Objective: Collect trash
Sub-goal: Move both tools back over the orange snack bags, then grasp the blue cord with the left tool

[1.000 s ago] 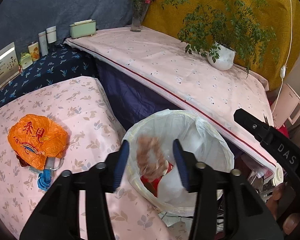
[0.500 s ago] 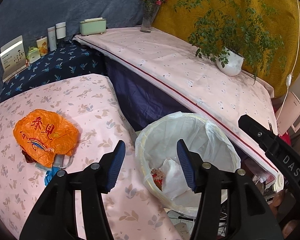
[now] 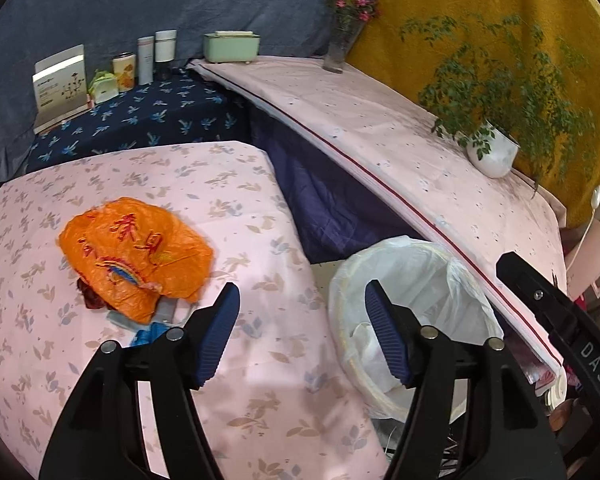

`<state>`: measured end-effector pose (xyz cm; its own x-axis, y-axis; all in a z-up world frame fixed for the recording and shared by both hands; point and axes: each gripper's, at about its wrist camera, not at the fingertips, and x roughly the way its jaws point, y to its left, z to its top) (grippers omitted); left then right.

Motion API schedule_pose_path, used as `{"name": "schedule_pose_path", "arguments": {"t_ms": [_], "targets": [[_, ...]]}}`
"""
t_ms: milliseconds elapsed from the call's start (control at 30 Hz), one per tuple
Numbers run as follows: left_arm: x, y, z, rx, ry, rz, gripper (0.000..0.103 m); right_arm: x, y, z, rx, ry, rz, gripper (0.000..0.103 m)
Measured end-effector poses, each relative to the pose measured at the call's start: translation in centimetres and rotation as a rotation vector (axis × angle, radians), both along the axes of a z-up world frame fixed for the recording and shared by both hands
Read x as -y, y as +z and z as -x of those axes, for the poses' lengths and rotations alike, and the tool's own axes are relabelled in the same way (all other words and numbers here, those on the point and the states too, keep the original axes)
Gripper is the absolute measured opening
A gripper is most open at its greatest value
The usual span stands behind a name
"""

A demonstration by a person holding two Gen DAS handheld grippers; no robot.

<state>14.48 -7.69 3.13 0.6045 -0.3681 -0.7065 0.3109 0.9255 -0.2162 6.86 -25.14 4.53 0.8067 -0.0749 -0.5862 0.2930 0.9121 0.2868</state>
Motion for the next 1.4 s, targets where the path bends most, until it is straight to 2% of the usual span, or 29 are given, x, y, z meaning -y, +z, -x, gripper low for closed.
{"name": "schedule_pose_path", "arguments": {"t_ms": [200,533,667,900,1167,1400], "targets": [[-3.1,-0.9,-0.5,-0.012,0.066,-0.009,0.069,-1.9,-0.6,-0.8,-0.018,0.033,0.002,0.043],[-7.0,-3.6,-1.0,-0.059,0.132,-0.039,0.070,-6.5,-2.6,-2.1,-0.069,0.119,0.011,0.047],[-8.5,-5.0,-1.0,-0.072,0.154,-0.041,0.078,-7.7,-3.6,-2.5,-0.088,0.138,-0.003,0.048],[-11.0,-8.3,-1.5,-0.139,0.194,-0.044,0.078,-9.4,-6.2,-3.5,-0.141,0.159,-0.022,0.048],[-10.9,-10.2,-2.1,-0.166,0.181,-0.044,0.077,-10.6,-8.7,-4.7,-0.194,0.167,-0.035,0.048],[-10.6,-11.0,-2.8,-0.165,0.171,-0.056,0.064,-11.0,-9.8,-5.5,-0.217,0.170,-0.042,0.048]]}}
